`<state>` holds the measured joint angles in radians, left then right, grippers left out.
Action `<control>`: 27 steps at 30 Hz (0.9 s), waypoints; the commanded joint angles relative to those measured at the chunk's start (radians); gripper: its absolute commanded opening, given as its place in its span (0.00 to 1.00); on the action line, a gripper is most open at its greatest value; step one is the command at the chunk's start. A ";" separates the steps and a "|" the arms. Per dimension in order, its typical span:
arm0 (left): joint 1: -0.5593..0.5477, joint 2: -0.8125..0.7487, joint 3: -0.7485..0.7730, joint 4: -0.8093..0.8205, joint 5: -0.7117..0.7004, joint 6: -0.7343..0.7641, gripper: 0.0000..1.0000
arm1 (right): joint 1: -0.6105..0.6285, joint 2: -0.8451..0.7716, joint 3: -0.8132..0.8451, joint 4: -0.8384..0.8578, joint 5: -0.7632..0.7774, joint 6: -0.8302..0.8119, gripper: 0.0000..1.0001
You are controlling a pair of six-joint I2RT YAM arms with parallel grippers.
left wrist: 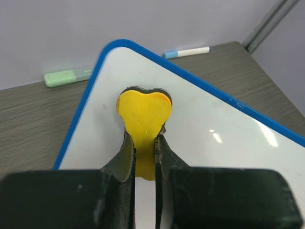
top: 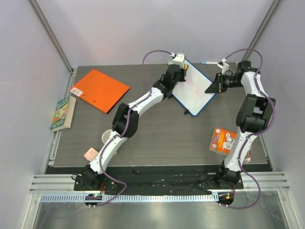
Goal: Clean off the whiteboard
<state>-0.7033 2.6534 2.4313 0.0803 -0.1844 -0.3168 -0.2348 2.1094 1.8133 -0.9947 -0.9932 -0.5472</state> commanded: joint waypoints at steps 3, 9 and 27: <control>-0.219 0.010 -0.032 -0.128 0.108 0.117 0.00 | 0.104 0.064 -0.060 -0.097 0.245 -0.266 0.01; -0.205 0.100 0.119 -0.287 -0.032 0.145 0.00 | 0.104 0.064 -0.058 -0.096 0.245 -0.264 0.02; -0.036 0.043 0.046 -0.386 0.039 -0.091 0.00 | 0.104 0.061 -0.054 -0.099 0.242 -0.258 0.01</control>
<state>-0.6750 2.6534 2.5191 -0.1867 -0.1986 -0.4229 -0.2302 2.1120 1.8236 -1.0039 -0.9901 -0.5682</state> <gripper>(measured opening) 0.090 0.118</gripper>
